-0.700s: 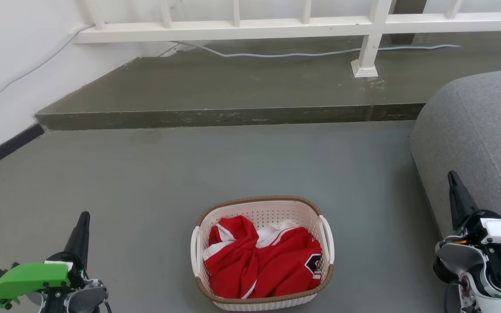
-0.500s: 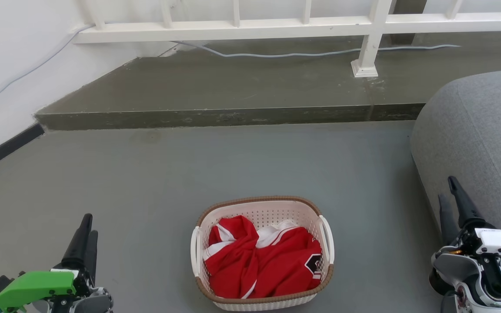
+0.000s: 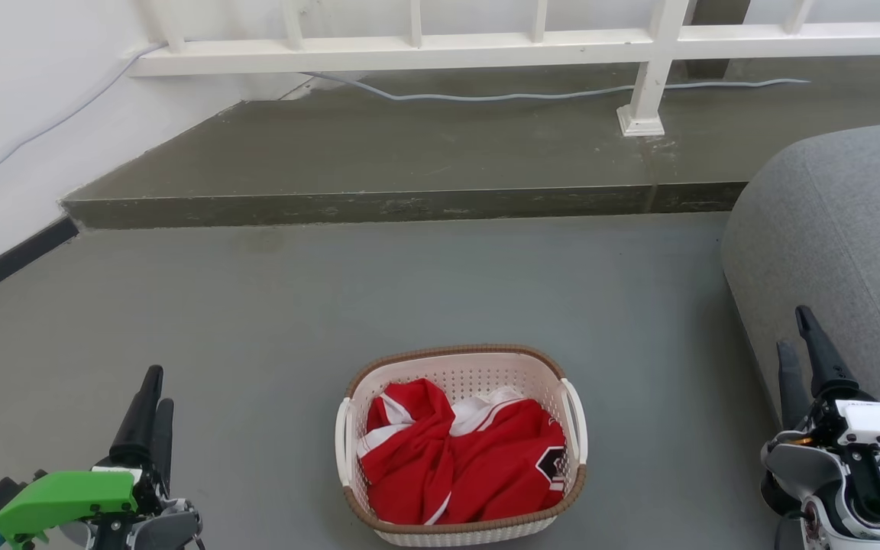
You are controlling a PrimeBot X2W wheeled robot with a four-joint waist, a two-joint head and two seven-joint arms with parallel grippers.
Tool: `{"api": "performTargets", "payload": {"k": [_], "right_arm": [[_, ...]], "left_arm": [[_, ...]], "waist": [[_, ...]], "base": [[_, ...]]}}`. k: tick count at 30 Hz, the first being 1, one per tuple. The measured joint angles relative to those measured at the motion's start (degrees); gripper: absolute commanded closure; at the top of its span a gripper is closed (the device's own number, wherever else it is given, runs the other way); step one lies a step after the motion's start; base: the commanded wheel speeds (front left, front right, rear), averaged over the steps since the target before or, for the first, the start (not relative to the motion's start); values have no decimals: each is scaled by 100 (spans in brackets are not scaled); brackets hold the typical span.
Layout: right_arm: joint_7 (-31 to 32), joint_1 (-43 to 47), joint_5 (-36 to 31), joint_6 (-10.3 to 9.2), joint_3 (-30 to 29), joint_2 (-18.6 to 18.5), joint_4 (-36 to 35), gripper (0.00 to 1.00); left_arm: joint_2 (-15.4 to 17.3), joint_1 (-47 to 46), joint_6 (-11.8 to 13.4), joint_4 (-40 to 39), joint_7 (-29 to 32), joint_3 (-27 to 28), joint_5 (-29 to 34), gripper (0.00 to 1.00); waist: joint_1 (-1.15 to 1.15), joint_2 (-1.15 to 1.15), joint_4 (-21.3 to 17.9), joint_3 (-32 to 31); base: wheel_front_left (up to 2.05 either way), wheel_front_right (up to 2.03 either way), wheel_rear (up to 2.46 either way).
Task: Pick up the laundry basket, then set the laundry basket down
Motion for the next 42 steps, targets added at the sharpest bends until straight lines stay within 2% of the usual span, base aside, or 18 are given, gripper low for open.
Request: {"api": "performTargets", "payload": {"k": [14, 28, 34, 42], "right_arm": [[-328, 0, -642, 1, 104, -154, -122, 0], [-648, 0, -1651, -12, 312, -374, -253, 0], [-755, 0, -2090, -99, 405, -438, -324, 0], [-907, 0, -2980, -244, 623, -656, -437, 0]], "left_arm": [[92, -49, 0, -320, -319, -308, 652, 0], [353, -154, 0, -516, -698, -767, 2069, 0], [468, -246, 29, -554, -810, -927, 2615, 0], [651, -303, 203, -655, -957, -1209, 3561, 0]], "waist": [[0, 0, 16, -18], [0, 0, 55, -67], [0, 0, 60, -78], [0, 0, 58, -82]], "base": [[0, 0, 0], [0, 0, 0], [0, 0, 0], [0, 0, 0]]}}
